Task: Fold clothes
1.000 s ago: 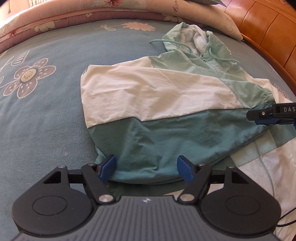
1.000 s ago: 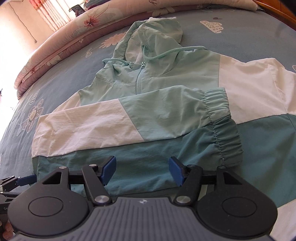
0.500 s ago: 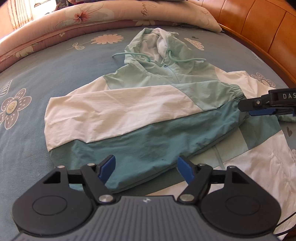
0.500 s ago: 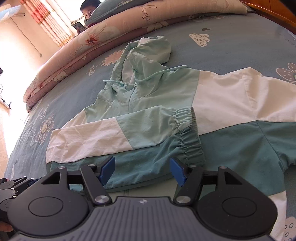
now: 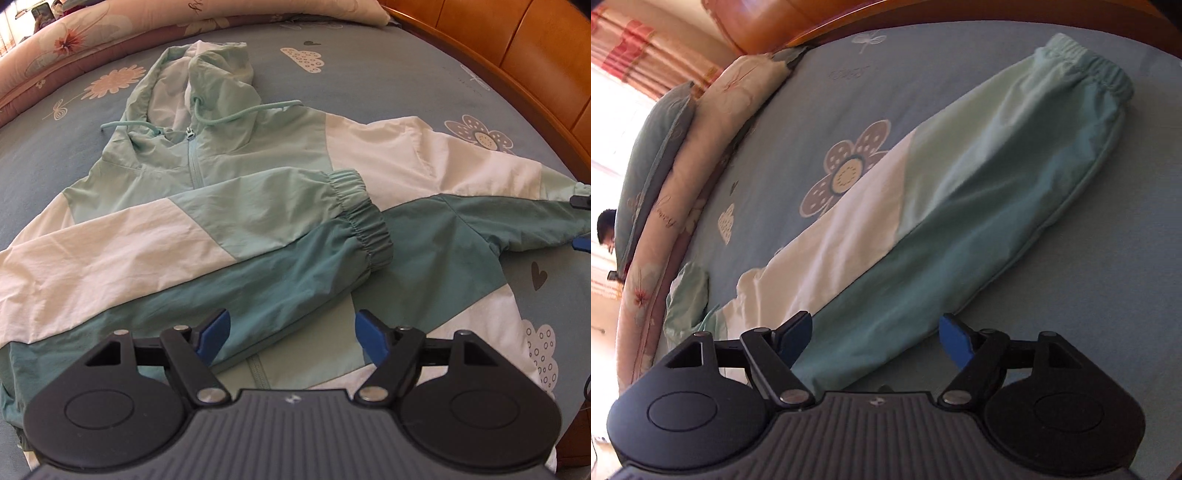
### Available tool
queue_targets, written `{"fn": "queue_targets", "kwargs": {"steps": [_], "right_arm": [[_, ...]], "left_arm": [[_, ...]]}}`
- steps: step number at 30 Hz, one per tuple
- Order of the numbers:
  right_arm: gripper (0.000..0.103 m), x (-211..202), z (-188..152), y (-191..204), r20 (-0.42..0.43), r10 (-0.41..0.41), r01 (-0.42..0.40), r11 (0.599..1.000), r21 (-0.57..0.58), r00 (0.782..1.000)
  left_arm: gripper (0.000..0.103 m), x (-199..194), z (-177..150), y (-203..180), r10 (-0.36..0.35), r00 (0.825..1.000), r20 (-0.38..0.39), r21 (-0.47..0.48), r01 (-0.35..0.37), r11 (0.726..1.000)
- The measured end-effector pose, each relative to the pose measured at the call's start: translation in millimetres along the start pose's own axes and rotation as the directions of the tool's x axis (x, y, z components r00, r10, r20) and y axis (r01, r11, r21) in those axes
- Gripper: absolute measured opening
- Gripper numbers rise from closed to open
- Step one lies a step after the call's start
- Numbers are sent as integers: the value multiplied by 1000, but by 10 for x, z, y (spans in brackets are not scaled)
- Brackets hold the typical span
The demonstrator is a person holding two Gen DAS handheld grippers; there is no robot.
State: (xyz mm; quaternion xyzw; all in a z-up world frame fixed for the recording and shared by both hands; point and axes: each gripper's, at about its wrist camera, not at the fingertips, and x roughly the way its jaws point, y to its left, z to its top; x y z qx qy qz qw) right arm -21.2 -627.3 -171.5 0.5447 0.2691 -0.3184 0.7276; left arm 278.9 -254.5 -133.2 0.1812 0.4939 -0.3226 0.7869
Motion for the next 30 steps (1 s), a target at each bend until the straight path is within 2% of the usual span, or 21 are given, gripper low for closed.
{"fn": "queue_targets", "kwargs": {"steps": [4, 7, 13, 18, 24, 30], "right_arm": [[80, -90, 423, -746, 79, 2, -19, 976, 218, 997], [80, -67, 582, -1054, 96, 32, -58, 958, 281, 995], [80, -39, 758, -1036, 105, 26, -44, 982, 182, 994], [80, -20, 845, -1134, 150, 80, -109, 975, 195, 985], [80, 1, 857, -1375, 249, 176, -242, 933, 266, 952], [81, 84, 959, -1472, 306, 237, -317, 916, 245, 922]], "left_arm": [[75, 127, 115, -212, 7, 1000, -21, 4, -7, 1000], [75, 214, 176, -356, 6, 1000, -29, 17, -6, 1000], [75, 347, 246, -606, 6, 998, -66, 67, -1, 998], [75, 382, 351, -706, 7, 995, -104, 71, 1, 997], [76, 434, 447, -752, -2, 989, -148, 38, 8, 999], [77, 447, 570, -848, -6, 988, -152, 39, 12, 999]]}}
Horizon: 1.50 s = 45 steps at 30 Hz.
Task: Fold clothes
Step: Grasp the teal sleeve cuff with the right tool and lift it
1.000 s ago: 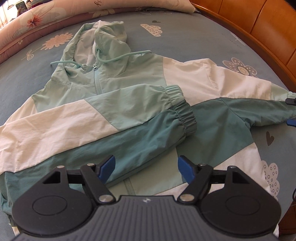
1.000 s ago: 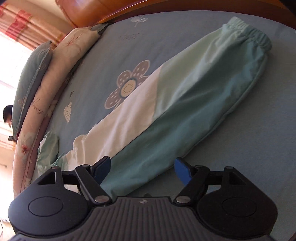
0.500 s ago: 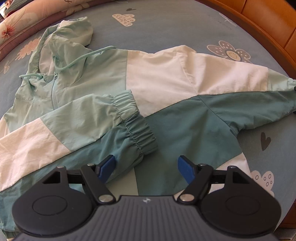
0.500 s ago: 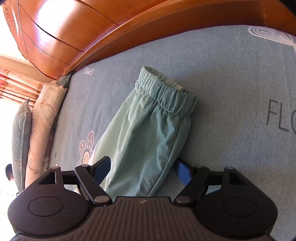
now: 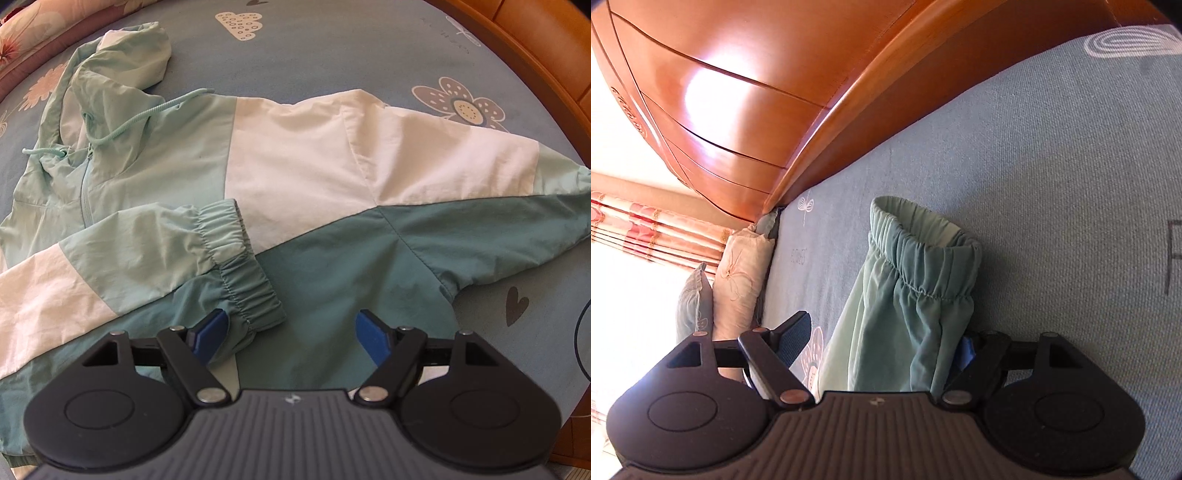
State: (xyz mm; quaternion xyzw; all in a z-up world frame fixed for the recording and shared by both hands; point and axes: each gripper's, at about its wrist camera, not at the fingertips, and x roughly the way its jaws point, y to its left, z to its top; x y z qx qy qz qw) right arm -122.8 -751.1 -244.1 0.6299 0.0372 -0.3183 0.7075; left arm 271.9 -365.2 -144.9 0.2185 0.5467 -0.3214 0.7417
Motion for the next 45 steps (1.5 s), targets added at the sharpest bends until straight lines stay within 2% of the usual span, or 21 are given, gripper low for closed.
{"fn": "queue_targets", "kwargs": {"steps": [5, 8, 10, 14, 15, 17, 20, 24, 29, 35, 41, 45], "right_arm": [[75, -47, -9, -36, -29, 21, -23, 998, -52, 999], [61, -19, 44, -31, -40, -10, 7, 997, -73, 999], [45, -4, 76, 3, -60, -43, 39, 996, -81, 997], [33, -25, 61, 117, -73, -102, 93, 989, -115, 992], [28, -44, 48, 181, -68, -110, 100, 986, -132, 992], [27, -99, 23, 362, -44, -105, 96, 981, -171, 994], [20, -188, -34, 697, -15, -83, 77, 971, -228, 996], [15, -219, -205, 1234, -25, -87, 74, 942, -326, 996], [14, -282, -587, 1852, -69, -76, 35, 886, -462, 995], [13, -269, -1251, 2465, -164, -23, -72, 831, -552, 986], [13, -94, -2068, 3069, -269, 17, -188, 757, -625, 963], [12, 71, -2690, 3382, -335, -1, -247, 677, -694, 942]], "left_arm": [[78, -51, 1, -10, -27, 999, 24, -16, 27, 1000], [78, -50, -41, 13, -32, 999, 25, -42, 33, 999], [78, -73, -98, 33, -32, 999, 35, -47, 33, 998], [78, -97, -214, 89, -29, 999, 37, -39, 31, 999], [78, -103, -243, 113, -32, 999, 38, -36, 33, 999], [78, -121, -281, 176, -46, 998, 43, -35, 48, 998], [78, -189, -329, 304, -48, 997, 55, -56, 51, 997], [78, -329, -407, 531, -58, 995, 82, -94, 66, 993], [78, -497, -553, 831, -51, 992, 113, -123, 65, 990], [78, -636, -799, 1221, -52, 990, 132, -183, 76, 980], [78, -789, -1064, 1660, -67, 987, 144, -265, 104, 959], [78, -885, -1224, 1986, -74, 983, 169, -334, 127, 934]]}}
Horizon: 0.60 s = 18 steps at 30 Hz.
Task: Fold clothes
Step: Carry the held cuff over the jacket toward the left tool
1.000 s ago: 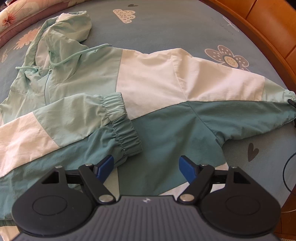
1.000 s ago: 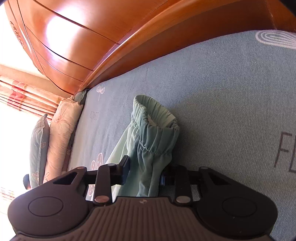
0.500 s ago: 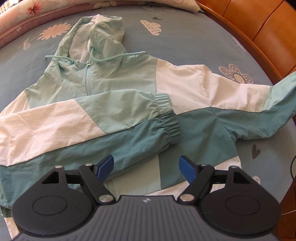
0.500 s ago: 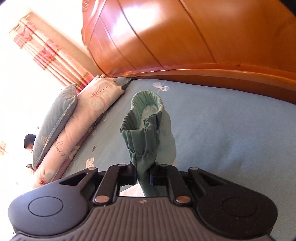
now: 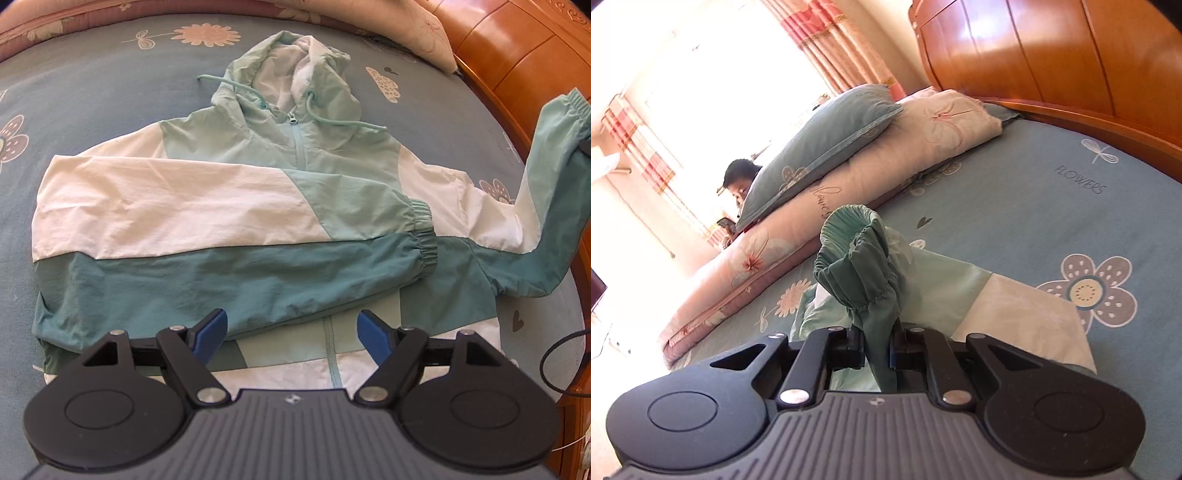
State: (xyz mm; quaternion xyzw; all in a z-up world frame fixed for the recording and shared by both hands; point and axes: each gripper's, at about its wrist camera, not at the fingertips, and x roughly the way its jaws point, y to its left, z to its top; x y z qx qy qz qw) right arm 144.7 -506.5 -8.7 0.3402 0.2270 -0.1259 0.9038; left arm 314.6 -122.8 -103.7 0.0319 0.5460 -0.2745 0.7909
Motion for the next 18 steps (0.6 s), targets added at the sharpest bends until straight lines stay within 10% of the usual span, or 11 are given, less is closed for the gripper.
{"fn": "queue_targets", "kwargs": {"steps": [8, 18], "right_arm": [[12, 666, -523, 1272, -123, 41, -81, 935, -344, 992], [12, 1418, -1613, 2140, -309, 23, -227, 732, -643, 951]], "left_arm": [[78, -223, -1, 594, -23, 998, 56, -136, 30, 990], [77, -325, -45, 1134, -21, 993, 120, -267, 52, 962]]}}
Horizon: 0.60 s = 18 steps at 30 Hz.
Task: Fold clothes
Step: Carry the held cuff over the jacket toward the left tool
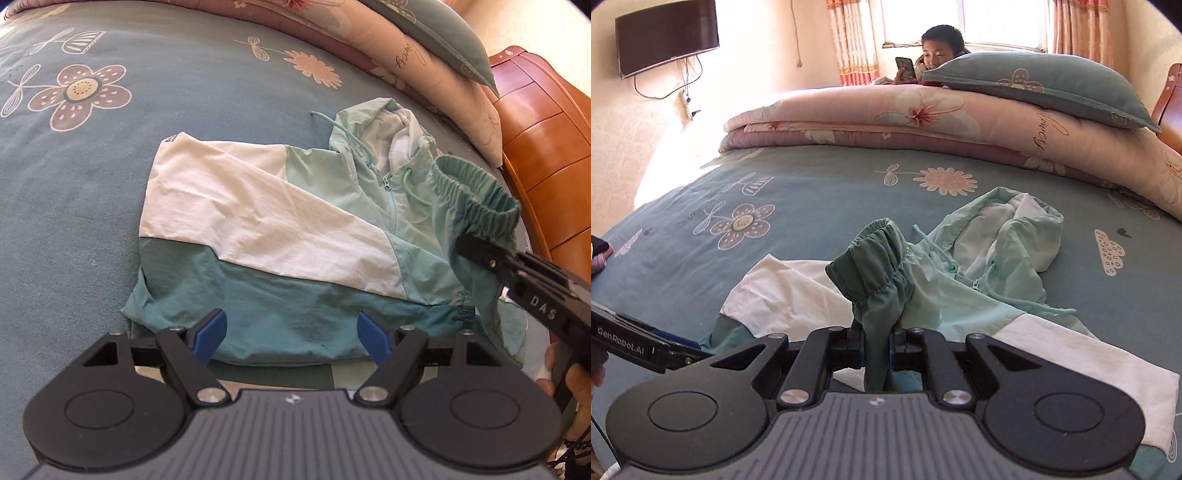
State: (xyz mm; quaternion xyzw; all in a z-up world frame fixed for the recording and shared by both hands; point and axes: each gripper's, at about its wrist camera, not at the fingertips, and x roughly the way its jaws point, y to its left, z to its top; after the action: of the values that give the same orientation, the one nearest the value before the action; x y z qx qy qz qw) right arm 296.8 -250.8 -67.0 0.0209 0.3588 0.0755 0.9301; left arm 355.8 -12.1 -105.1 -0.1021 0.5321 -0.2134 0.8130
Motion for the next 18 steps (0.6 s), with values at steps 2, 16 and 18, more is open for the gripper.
{"fn": "queue_targets", "kwargs": {"steps": [2, 16, 18], "right_arm": [[12, 149, -74, 122, -33, 6, -7, 999, -34, 999], [12, 510, -259, 368, -125, 1, -12, 996, -84, 992], [12, 536, -262, 382, -128, -5, -7, 996, -91, 992]], "left_arm": [[77, -1, -7, 65, -2, 1000, 5, -14, 2, 1000], [83, 493, 242, 271, -466, 879, 98, -354, 469, 809], [83, 633, 264, 190, -482, 873, 70, -355, 474, 806]]}}
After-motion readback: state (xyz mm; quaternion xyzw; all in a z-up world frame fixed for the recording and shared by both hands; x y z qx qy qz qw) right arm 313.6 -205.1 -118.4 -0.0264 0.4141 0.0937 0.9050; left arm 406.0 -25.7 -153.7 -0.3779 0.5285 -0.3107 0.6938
